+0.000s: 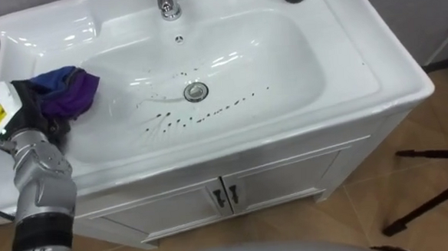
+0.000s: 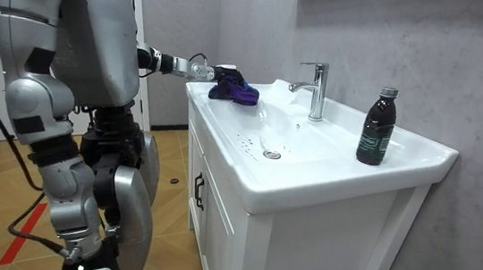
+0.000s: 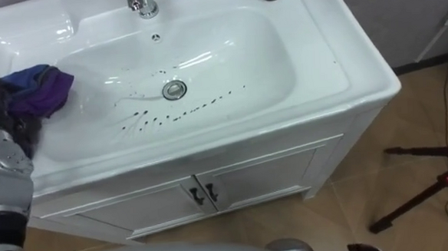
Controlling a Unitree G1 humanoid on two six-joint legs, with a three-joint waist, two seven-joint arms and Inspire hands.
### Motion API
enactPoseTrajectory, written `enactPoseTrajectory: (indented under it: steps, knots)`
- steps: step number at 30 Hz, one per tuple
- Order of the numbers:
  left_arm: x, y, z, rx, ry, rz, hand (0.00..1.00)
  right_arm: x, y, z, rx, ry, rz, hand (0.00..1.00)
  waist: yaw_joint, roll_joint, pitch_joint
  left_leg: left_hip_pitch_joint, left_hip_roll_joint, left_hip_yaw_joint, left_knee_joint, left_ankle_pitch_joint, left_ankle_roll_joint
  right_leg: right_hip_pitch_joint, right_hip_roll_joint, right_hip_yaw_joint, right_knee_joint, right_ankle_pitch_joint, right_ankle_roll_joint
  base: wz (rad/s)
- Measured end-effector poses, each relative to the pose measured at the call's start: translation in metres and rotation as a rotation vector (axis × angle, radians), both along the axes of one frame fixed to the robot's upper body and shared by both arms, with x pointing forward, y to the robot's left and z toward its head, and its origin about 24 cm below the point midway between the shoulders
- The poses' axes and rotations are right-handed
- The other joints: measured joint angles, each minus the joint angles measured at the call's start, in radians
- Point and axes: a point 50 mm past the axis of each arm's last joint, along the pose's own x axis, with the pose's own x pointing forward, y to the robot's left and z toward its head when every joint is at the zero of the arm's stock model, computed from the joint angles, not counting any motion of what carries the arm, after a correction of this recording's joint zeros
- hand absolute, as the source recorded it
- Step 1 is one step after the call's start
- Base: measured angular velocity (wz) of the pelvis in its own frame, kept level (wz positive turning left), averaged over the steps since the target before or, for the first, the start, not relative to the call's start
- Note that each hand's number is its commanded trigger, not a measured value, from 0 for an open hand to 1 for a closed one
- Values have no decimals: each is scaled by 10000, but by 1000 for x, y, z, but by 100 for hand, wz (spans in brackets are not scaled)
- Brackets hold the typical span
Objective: Wipe basin
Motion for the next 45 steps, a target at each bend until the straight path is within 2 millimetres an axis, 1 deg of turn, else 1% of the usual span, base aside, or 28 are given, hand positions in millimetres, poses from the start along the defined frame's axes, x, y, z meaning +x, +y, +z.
enactPoseTrajectory:
  steps: [1,2,6,10,13,16,23,27,29,31,38,43,44,45]
  knots:
    - [2,-6,0,-43,-181,-252,100,1,2,-1,72,-123,-159,0,12,-35,23,-19,-2,-45,1,0,0,43,-2,-48,-86,2,-3,16]
    - [2,-9,1,-60,-250,-350,100,1,4,-1,90,-173,-184,0,14,-42,27,-31,-1,-55,5,0,0,69,2,-63,-143,8,-9,12]
    - [5,-30,1,-107,-416,-1373,100,1,6,-2,44,-320,-164,0,-16,-25,17,-43,0,-72,18,0,0,59,1,-105,-190,10,-10,2]
    - [8,-53,-5,-362,-347,-2276,100,4,9,-3,142,-522,-95,0,-102,-57,38,-90,7,-35,17,0,0,23,16,-34,-178,12,-10,-5]
    - [10,-62,-6,-412,-398,-2735,100,5,10,-3,174,-632,-52,0,-256,-61,42,-89,11,-24,17,0,0,11,23,-7,-179,13,-11,-4]
    - [11,-67,-6,-435,-502,-3082,100,5,10,-3,236,-645,-8,0,-312,-55,43,-55,15,-3,16,0,0,12,40,75,-183,13,-12,-8]
    - [12,-68,-5,-347,-554,-3236,100,5,9,-3,293,-661,49,0,-337,-32,49,-33,14,54,10,0,0,39,51,136,-260,20,-20,-2]
    - [12,-69,-5,-79,-510,-3345,100,5,7,-2,292,-644,59,0,-330,17,80,1,19,164,2,0,-1,67,52,173,-272,21,-21,-2]
    - [12,-68,-4,76,-488,-3391,100,3,7,-3,289,-550,47,0,-331,19,83,38,20,196,1,0,0,94,57,217,-277,21,-21,-5]
    - [12,-69,-4,595,-438,-3589,100,2,6,-3,244,-418,208,0,-345,9,88,60,21,202,-8,0,0,113,57,254,-273,21,-21,0]
    - [7,-66,-17,1782,492,-3843,100,1,7,-3,221,-327,411,0,-328,-72,133,136,23,307,-22,0,0,98,77,395,-235,20,-21,-5]
    - [0,-62,-28,2338,1326,-3955,100,-6,8,-4,416,-130,386,0,-360,-160,70,178,29,336,-22,0,-1,121,96,466,-233,21,-21,-3]
    - [-1,-61,-30,2399,1429,-3980,100,-7,9,-4,425,-126,388,0,-362,-165,68,178,31,362,-22,0,-1,115,99,461,-232,22,-22,-6]
    - [-3,-59,-33,2578,1715,-4014,100,-8,9,-4,395,-23,526,0,-367,-153,49,180,39,457,-21,0,-1,105,104,488,-226,22,-23,-9]
